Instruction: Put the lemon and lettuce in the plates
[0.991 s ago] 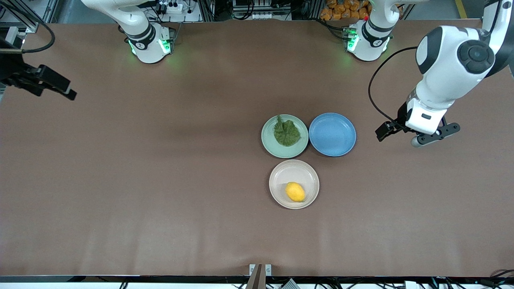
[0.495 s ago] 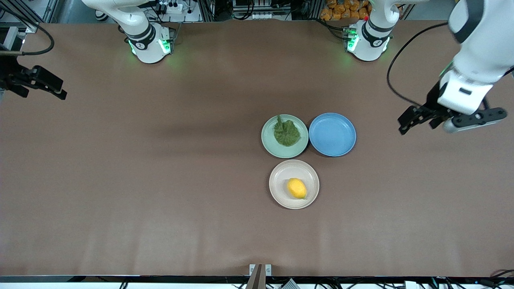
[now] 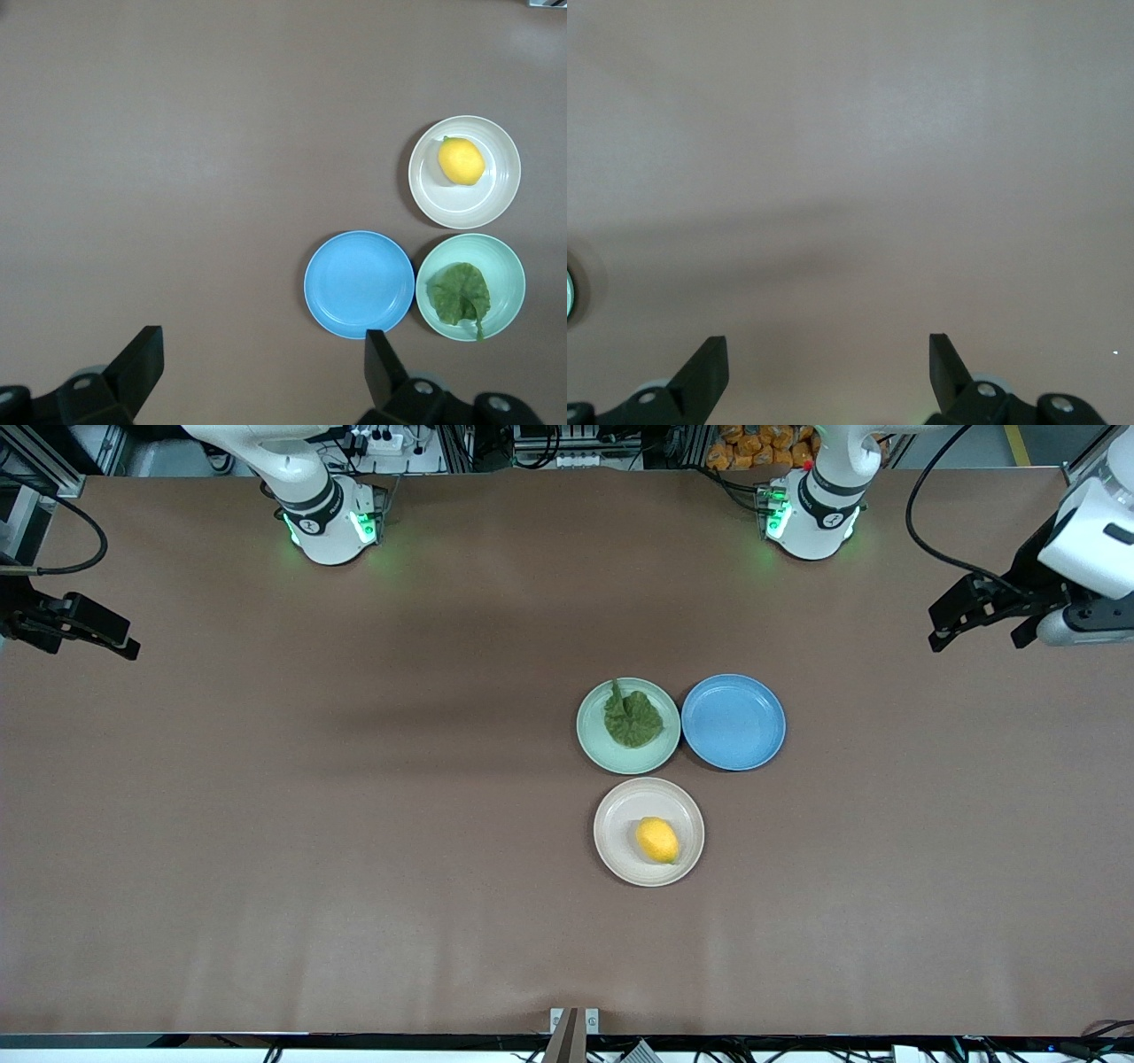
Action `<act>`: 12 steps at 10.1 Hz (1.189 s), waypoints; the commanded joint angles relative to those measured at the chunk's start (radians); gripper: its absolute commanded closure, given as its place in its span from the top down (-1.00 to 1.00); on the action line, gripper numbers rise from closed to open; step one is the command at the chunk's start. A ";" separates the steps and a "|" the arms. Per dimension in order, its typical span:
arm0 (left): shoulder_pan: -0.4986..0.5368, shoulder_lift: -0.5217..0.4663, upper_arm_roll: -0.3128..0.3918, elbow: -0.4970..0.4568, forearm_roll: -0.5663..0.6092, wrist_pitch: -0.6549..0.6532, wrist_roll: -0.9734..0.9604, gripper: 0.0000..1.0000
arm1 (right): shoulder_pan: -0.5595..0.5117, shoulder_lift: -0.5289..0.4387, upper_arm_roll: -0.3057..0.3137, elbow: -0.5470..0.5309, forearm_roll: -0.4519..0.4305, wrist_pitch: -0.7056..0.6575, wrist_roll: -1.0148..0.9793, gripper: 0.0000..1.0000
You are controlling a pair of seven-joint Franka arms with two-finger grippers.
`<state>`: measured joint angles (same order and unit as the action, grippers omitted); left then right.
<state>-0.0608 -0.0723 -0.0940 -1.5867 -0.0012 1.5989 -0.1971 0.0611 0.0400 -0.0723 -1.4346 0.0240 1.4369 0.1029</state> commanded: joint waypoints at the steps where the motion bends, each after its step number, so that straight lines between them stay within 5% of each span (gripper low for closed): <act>1: 0.003 0.017 0.002 0.048 -0.016 -0.045 0.024 1.00 | -0.014 -0.052 0.006 -0.058 0.004 0.026 -0.020 1.00; 12: 0.001 0.013 -0.007 0.048 0.004 -0.108 0.025 1.00 | 0.025 -0.065 0.006 -0.072 -0.022 0.022 -0.149 1.00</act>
<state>-0.0603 -0.0706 -0.0991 -1.5679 -0.0012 1.5177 -0.1964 0.0871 0.0068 -0.0674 -1.4748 0.0137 1.4528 -0.0273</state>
